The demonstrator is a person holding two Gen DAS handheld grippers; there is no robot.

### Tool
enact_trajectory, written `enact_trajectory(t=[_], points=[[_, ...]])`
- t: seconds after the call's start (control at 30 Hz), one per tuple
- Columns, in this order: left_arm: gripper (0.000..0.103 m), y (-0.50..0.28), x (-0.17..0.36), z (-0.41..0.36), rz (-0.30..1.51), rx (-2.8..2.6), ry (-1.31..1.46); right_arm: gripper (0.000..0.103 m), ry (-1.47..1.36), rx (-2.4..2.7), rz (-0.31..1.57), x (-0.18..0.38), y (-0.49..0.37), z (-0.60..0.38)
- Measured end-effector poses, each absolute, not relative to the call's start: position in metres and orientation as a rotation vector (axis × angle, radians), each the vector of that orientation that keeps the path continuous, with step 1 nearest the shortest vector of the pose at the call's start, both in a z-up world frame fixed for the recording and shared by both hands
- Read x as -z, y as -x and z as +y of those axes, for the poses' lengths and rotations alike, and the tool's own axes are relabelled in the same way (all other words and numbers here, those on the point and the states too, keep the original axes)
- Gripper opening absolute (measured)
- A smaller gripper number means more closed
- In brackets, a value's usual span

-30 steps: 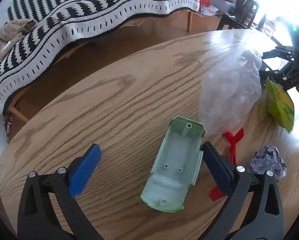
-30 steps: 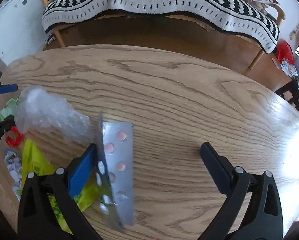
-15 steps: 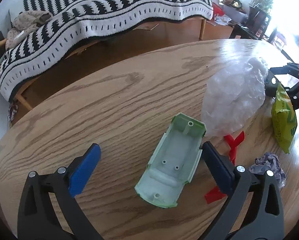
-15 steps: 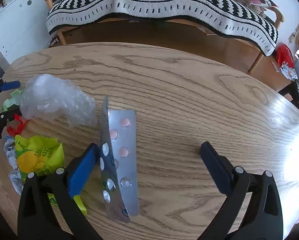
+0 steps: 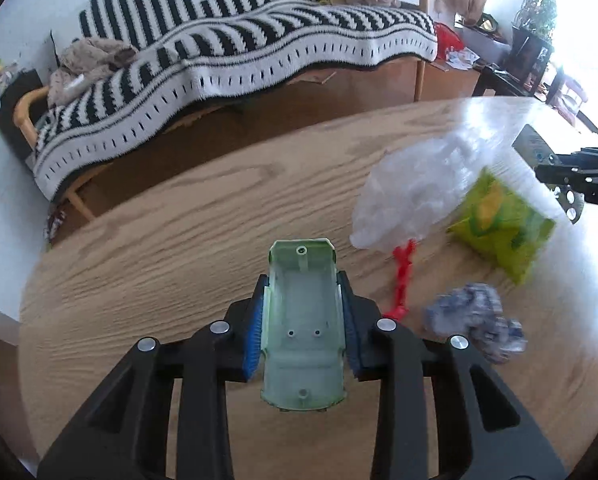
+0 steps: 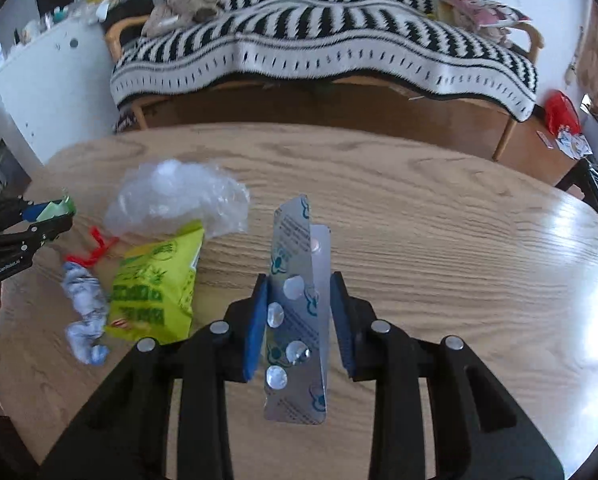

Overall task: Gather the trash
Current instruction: 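Carry the green tray and blister pack over the bin and open both tools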

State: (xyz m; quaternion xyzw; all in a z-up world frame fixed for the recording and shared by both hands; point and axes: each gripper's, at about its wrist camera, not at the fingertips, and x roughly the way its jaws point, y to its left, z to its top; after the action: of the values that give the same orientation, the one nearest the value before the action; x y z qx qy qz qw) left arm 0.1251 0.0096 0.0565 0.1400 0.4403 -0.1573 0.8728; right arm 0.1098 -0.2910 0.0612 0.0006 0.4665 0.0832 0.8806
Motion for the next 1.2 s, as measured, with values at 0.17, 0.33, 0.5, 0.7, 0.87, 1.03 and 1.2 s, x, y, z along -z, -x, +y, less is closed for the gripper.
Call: enact_trajectory(t=[0.17, 0.33, 0.5, 0.7, 0.87, 1.03, 1.2], points=[[0.032, -0.091, -0.101, -0.014, 0.88, 0.347, -0.314, 0.031, -0.043, -0.152, 0.906, -0.111, -0.062, -0.321], [0.032, -0.027, -0.152, -0.066, 0.839, 0.454, -0.29, 0.031, -0.121, -0.149, 0.827, -0.165, 0.022, -0.348], [0.032, 0.06, -0.17, -0.137, 0.826, 0.63, -0.27, 0.031, -0.174, -0.113, 0.756, -0.202, 0.122, -0.374], [0.032, 0.172, -0.151, -0.236, 0.882, 0.855, -0.275, 0.031, -0.193, -0.021, 0.737, -0.217, 0.235, -0.418], [0.032, 0.239, -0.121, -0.298, 0.948, 0.979, -0.274, 0.031, -0.227, 0.058, 0.775, -0.191, 0.312, -0.45], [0.032, 0.278, -0.063, -0.338, 1.072, 1.039, -0.252, 0.032, -0.364, 0.134, 0.864, -0.118, 0.376, -0.486], [0.032, 0.287, 0.012, -0.36, 1.176, 0.978, -0.269, 0.032, -0.534, 0.185, 0.906, -0.05, 0.406, -0.499]])
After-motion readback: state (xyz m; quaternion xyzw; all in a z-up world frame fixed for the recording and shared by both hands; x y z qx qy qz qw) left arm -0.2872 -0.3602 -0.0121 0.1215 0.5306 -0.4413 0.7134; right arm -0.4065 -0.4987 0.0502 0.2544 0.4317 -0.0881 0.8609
